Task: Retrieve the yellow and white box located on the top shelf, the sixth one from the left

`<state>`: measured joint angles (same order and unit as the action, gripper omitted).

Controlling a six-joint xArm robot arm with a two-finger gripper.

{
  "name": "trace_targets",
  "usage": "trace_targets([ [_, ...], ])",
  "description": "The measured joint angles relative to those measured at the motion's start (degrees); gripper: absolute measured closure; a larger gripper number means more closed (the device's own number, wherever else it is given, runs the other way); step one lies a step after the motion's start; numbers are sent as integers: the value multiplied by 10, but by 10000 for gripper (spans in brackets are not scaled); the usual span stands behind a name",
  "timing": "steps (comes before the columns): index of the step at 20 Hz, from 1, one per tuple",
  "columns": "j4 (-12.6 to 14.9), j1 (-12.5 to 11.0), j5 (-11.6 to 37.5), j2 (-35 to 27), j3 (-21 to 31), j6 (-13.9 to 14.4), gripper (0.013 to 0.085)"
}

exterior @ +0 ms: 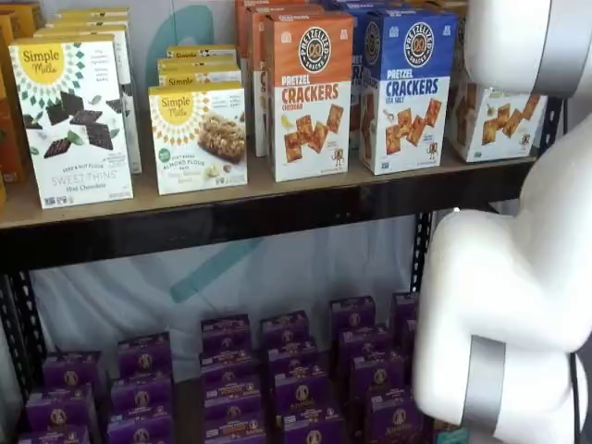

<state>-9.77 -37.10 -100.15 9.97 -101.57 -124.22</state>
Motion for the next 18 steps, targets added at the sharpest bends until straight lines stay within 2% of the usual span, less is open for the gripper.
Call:
trace_targets([
  [12, -1, -49, -54, 62, 35, -42, 370],
  [18, 7, -57, -63, 110, 85, -52, 370],
])
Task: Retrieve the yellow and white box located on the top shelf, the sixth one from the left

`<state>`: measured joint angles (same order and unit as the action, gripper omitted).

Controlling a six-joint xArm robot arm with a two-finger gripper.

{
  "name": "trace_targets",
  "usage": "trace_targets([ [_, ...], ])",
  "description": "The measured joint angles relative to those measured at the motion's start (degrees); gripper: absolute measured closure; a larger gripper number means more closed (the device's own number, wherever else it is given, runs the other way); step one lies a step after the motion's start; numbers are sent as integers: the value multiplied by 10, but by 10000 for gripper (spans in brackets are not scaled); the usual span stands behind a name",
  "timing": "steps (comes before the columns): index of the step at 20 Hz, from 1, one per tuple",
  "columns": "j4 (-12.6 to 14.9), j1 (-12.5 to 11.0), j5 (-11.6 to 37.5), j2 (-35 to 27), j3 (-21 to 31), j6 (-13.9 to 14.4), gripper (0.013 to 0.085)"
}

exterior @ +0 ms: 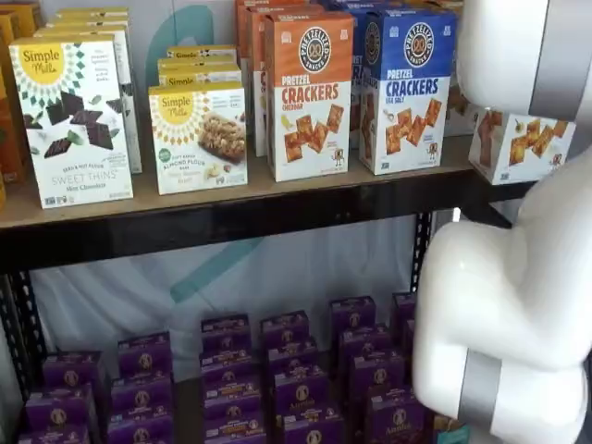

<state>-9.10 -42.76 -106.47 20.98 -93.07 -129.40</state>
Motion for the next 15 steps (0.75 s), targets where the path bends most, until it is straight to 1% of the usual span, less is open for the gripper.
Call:
trace_targets([
  [3, 7, 6, -3, 28, 29, 4, 370],
  [6, 11, 18, -6, 52, 56, 13, 370],
  [9, 14, 29, -14, 68, 72, 24, 370],
  [15, 22, 60, -25, 99, 106, 53, 370],
])
